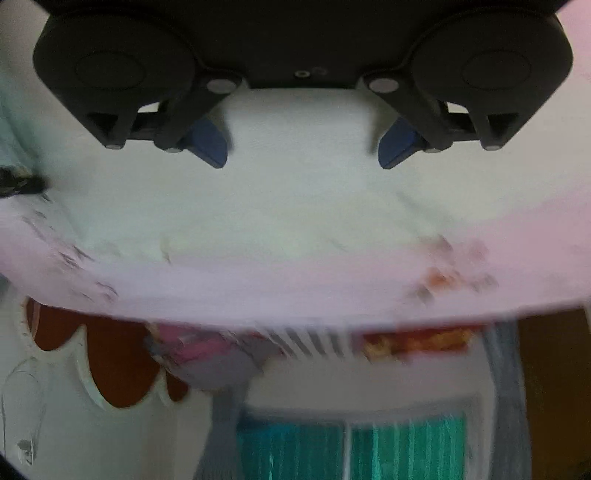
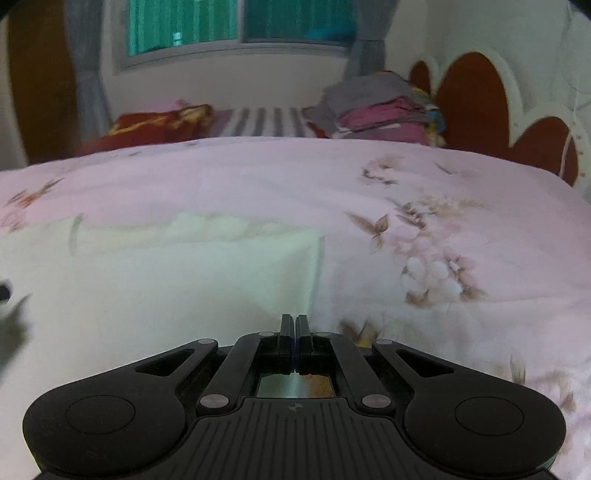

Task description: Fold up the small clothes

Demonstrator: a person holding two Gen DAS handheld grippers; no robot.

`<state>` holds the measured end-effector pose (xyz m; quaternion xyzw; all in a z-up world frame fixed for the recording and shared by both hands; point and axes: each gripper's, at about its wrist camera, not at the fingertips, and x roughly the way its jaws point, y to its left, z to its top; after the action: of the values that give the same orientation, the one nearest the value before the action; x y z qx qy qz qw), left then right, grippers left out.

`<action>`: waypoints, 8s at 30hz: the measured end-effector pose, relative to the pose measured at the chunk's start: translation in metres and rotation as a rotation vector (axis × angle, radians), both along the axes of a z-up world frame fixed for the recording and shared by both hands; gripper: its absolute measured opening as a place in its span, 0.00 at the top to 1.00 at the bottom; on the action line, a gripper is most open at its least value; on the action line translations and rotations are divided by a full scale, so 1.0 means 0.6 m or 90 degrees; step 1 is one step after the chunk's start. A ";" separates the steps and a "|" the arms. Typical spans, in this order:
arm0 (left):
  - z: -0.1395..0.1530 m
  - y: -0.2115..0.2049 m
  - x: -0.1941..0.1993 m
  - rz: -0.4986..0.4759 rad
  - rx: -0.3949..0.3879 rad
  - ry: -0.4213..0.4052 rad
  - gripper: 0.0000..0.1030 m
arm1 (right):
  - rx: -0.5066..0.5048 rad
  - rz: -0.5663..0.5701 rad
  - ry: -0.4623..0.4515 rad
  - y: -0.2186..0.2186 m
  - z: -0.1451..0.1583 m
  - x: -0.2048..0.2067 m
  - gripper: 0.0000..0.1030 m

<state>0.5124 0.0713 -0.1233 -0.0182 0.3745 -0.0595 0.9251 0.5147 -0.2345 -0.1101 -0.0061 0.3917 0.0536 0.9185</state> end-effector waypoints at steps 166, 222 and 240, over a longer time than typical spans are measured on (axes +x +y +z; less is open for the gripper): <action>-0.003 0.111 0.155 0.004 -0.033 0.002 0.33 | 0.122 -0.019 -0.003 0.043 0.009 0.128 0.77; -0.006 0.084 -0.031 -0.005 -0.003 -0.013 0.27 | 0.116 -0.123 0.023 -0.022 -0.007 -0.039 0.78; 0.012 0.181 -0.268 0.031 -0.045 0.016 0.29 | 0.169 -0.146 -0.004 -0.074 0.061 -0.292 0.24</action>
<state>0.3519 0.1801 -0.1159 -0.0609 0.3834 -0.0503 0.9202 0.3398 -0.2788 -0.0735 0.1596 0.3764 -0.0002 0.9126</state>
